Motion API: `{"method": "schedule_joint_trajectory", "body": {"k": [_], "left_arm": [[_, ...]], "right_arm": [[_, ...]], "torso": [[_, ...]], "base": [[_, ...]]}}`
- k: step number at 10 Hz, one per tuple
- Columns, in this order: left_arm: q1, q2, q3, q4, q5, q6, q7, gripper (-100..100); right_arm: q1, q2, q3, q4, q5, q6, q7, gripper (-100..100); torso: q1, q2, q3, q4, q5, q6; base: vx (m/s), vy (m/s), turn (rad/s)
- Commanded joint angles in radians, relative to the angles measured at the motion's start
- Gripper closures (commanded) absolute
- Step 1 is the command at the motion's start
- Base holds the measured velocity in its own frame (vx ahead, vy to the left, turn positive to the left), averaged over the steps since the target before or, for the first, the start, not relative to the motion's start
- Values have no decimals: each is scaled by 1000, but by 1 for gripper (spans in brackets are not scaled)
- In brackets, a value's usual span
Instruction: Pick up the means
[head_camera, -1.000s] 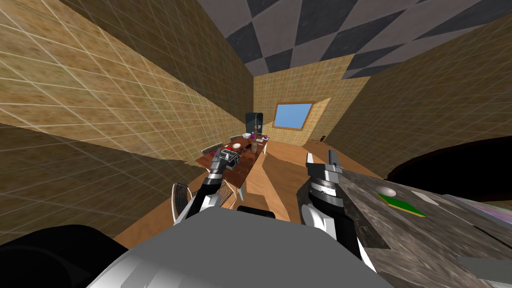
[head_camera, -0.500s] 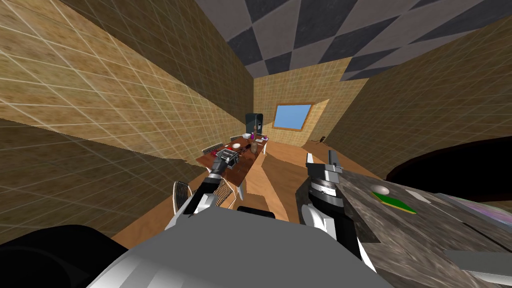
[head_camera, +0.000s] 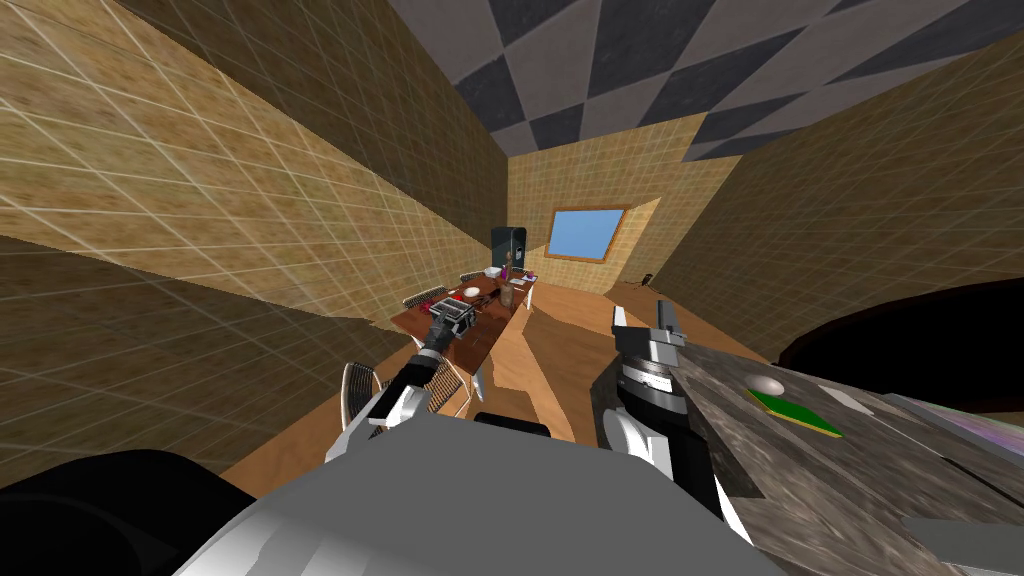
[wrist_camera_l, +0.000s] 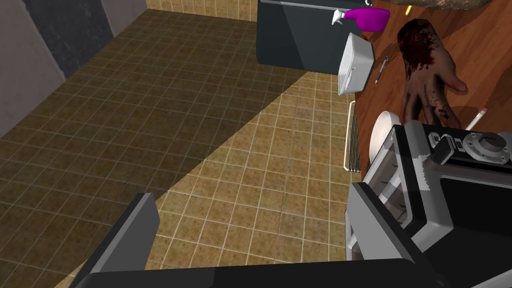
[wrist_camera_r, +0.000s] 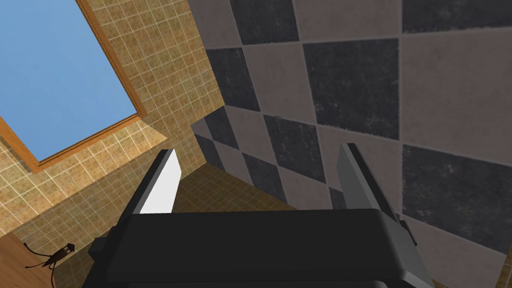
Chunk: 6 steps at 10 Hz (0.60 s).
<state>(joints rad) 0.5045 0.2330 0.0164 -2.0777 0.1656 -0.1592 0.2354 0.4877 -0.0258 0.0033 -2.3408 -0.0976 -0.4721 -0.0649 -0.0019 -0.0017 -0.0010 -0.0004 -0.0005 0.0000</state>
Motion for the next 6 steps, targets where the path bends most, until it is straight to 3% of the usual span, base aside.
{"method": "schedule_joint_trajectory", "body": {"k": [1,6], "left_arm": [[-8,23,11,21,26,50,22,-100],[-23,64,28,68,73,167,59,-100]], "right_arm": [[0,0,0,0,0,0,0,0],[0,0,0,0,0,0,0,0]], "torso": [[0,0,0,0,0,0],[-1,-2,-1,0,0,0]], "base": [[31,-37,29],[40,-41,23]]}}
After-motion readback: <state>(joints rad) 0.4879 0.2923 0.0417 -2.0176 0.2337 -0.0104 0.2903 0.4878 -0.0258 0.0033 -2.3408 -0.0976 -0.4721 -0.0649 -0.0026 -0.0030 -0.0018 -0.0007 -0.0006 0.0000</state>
